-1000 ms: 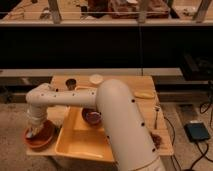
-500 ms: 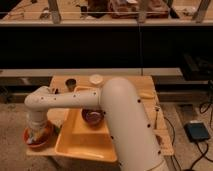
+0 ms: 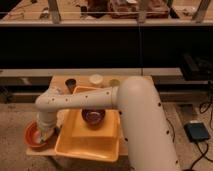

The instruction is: Wipe red bowl with towel

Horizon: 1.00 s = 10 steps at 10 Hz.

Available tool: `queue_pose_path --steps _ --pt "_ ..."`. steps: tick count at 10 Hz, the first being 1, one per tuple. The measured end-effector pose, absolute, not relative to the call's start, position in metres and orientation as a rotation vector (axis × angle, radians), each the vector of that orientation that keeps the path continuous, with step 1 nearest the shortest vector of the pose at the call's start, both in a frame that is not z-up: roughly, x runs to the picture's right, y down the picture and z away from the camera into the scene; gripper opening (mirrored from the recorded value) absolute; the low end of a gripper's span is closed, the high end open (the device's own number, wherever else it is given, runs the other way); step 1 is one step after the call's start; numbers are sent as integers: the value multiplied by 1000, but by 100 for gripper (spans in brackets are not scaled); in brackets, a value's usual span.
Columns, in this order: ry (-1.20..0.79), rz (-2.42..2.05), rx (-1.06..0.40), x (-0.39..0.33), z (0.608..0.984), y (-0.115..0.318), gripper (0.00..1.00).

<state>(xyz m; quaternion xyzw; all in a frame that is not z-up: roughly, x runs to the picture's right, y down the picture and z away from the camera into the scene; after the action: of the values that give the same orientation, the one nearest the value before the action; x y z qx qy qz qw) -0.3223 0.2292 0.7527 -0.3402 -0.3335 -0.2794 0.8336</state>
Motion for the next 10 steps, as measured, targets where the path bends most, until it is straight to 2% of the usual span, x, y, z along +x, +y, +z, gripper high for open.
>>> queue_pose_path --steps 5,10 --pt "-695 -585 -674 -327 780 201 20" --pt "-735 -627 -670 -357 799 199 20"
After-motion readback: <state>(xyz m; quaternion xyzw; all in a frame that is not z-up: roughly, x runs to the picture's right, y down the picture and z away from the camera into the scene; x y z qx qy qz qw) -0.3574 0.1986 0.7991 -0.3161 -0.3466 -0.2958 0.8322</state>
